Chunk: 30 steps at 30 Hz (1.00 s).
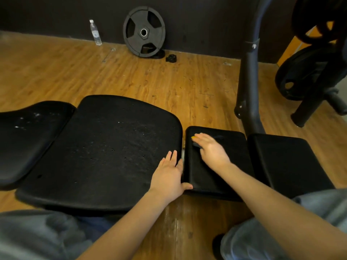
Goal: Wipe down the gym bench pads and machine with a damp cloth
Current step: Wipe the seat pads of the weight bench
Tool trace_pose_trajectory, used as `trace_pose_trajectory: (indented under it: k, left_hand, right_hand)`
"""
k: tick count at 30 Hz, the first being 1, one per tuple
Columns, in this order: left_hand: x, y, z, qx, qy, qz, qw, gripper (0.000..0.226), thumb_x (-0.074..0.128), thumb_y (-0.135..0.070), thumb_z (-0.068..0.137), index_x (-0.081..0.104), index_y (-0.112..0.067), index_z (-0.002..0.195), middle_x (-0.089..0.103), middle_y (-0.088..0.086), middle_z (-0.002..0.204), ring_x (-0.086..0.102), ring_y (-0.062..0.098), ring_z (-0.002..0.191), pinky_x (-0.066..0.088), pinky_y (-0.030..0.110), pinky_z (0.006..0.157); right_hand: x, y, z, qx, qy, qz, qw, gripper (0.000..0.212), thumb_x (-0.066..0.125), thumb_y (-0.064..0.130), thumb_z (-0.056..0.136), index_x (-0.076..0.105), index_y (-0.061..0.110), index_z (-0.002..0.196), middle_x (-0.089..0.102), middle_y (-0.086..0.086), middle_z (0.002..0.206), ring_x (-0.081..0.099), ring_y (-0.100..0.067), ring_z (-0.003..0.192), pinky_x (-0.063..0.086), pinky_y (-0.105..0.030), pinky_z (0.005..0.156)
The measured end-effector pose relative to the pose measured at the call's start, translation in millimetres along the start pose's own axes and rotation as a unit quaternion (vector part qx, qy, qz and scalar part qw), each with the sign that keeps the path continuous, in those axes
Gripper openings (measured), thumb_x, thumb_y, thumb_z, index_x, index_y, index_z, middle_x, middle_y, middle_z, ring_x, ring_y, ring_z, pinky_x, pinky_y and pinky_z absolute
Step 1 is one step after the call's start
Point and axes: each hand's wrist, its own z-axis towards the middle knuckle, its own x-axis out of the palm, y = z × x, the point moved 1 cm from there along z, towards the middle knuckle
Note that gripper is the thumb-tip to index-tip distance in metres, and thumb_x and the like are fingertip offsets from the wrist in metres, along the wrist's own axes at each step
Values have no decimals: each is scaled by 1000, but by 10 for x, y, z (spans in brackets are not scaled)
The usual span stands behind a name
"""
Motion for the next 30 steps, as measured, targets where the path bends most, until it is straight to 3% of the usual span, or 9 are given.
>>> trace_pose_trajectory:
  k: [4, 6, 9, 11, 13, 18, 21, 25, 30]
  left_hand:
    - [-216, 391, -35, -68, -45, -1, 997, 84, 46, -55, 92, 7, -10, 152, -5, 11, 159, -8, 24, 146, 1, 35, 118]
    - [-287, 589, -65, -100, -55, -4, 993, 84, 46, -54, 93, 6, -9, 152, -4, 11, 159, -7, 24, 147, 1, 35, 118]
    - [-337, 768, -138, -124, -41, 5, 991, 86, 45, -56, 92, 4, -9, 152, -6, 11, 159, -8, 25, 146, 1, 36, 118]
    - [-352, 845, -195, -127, -25, 17, 991, 89, 45, -58, 91, 1, -10, 152, -8, 11, 159, -9, 25, 146, 2, 37, 118]
    - [-355, 900, -255, -129, -12, 32, 991, 94, 47, -60, 89, -2, -10, 152, -10, 12, 159, -10, 26, 146, 1, 38, 118]
    - [-395, 1042, -419, -156, 18, 50, 986, 107, 55, -64, 82, -4, -8, 151, -8, 11, 159, -9, 26, 146, 2, 38, 118]
    - [-409, 1111, -493, -171, 29, 30, 984, 105, 57, -62, 82, -3, -10, 152, -8, 8, 159, -8, 24, 146, 4, 39, 118]
    - [-405, 1108, -482, -172, 30, 20, 984, 104, 58, -60, 83, -3, -10, 152, -9, 6, 159, -8, 24, 146, 3, 40, 118]
    - [-412, 1086, -444, -176, 37, 28, 983, 106, 60, -59, 82, -2, -7, 152, -8, 10, 159, -7, 27, 146, 4, 40, 118]
  right_hand:
    - [-105, -263, 380, 123, -49, 41, 990, 37, 43, -5, 92, 54, -1, 127, 47, -15, 140, 35, -25, 136, 16, -19, 110]
    - [-105, -177, 483, 138, -67, 53, 987, 31, 43, -8, 91, 59, -8, 117, 53, -20, 130, 44, -31, 127, 25, -20, 103]
    - [-27, 128, 320, 52, -64, 63, 995, 35, 46, -12, 86, 62, -4, 116, 58, -18, 126, 47, -28, 124, 24, -17, 103]
    - [72, 280, 84, -38, -35, 70, 996, 40, 50, -16, 80, 67, 1, 112, 62, -13, 121, 52, -26, 120, 27, -25, 108]
    - [118, 293, -45, -65, -21, 86, 994, 40, 53, -18, 77, 69, 3, 107, 66, -11, 115, 56, -24, 114, 35, -29, 106]
    - [-106, 349, 391, 104, -80, 228, 965, 31, 48, -3, 91, 62, 6, 117, 65, -4, 104, 58, -13, 100, 36, -9, 84]
    - [-132, 501, 786, 115, -52, 227, 966, 31, 48, 0, 93, 60, 9, 120, 63, -5, 106, 58, -15, 94, 41, -14, 73]
    - [-30, 674, 1021, 111, 46, 110, 987, 24, 51, 2, 93, 62, 3, 114, 59, -14, 119, 57, -26, 108, 45, -29, 89]
    - [47, 768, 550, 84, -13, 111, 990, 19, 49, 1, 92, 67, 9, 93, 63, -11, 105, 61, -22, 97, 49, -32, 88]
